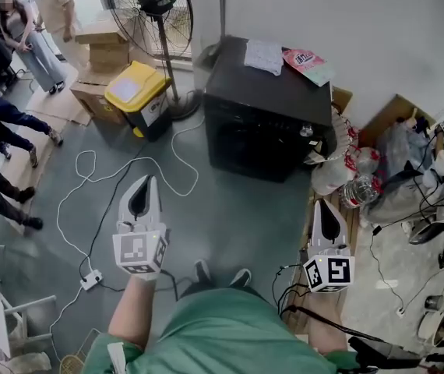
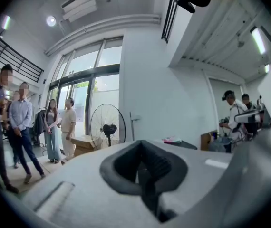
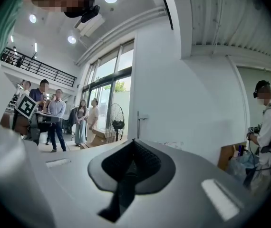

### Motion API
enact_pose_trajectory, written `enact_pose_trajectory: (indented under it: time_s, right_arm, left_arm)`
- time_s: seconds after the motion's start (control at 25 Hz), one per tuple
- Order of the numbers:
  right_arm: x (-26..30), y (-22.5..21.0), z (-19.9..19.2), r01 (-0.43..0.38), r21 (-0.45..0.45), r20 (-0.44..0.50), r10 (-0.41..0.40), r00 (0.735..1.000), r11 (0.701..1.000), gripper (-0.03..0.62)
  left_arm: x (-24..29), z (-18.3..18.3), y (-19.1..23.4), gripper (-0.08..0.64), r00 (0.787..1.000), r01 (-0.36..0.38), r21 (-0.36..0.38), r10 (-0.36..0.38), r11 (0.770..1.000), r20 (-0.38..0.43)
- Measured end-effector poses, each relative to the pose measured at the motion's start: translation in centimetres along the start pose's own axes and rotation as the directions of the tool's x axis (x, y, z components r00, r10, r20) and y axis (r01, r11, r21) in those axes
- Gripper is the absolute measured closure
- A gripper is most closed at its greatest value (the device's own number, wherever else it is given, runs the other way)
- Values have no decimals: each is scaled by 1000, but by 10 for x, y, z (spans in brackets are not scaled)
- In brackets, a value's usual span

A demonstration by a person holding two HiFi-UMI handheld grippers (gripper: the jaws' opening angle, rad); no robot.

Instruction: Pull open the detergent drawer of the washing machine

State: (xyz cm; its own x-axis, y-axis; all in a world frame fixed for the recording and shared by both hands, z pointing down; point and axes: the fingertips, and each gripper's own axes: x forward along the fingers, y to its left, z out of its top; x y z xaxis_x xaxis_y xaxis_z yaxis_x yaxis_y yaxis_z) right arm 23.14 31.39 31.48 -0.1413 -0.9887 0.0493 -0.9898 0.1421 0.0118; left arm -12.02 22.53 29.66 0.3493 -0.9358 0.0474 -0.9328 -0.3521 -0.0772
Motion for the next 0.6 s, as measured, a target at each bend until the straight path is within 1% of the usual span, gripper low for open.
enact_pose_trajectory:
  time_s: [0.08, 0.16, 0.2, 0.28, 0.36, 0.44, 0.52, 0.6]
  right_arm:
    - [2, 6, 2, 6, 19, -1, -6, 1000, 1000, 591]
    - [5, 10, 3, 19, 40, 1, -19, 1000, 999, 591]
    - [6, 11, 3, 30, 43, 2, -30, 1000, 999, 591]
    - [9, 13, 3, 50, 43, 4, -50, 999, 998, 586]
    - [13, 18, 5, 60, 37, 3, -60, 998, 997, 480]
    - [17, 25, 7, 74, 21, 1, -74, 997, 997, 389]
    - [20, 33, 10, 91, 1, 2, -91, 996, 996, 334]
    - [23, 41, 13, 101, -8, 4, -101, 995, 995, 319]
  left_arm:
    - [-2, 0, 6, 552, 1000, 8, -3, -8, 1000, -1]
    - [-3, 1, 11, 524, 1000, 20, 0, -20, 1000, 1]
    - [-3, 1, 13, 494, 1000, 27, 4, -27, 1000, -1]
    - [-2, -2, 16, 397, 999, 43, 10, -43, 999, -12]
    - [0, -5, 20, 320, 998, 53, 10, -53, 999, -23]
    - [0, -8, 28, 275, 998, 61, 3, -61, 998, -23]
    - [-1, -8, 37, 241, 997, 72, -6, -72, 997, -18]
    - [-2, -10, 44, 224, 996, 82, -12, -83, 997, -20]
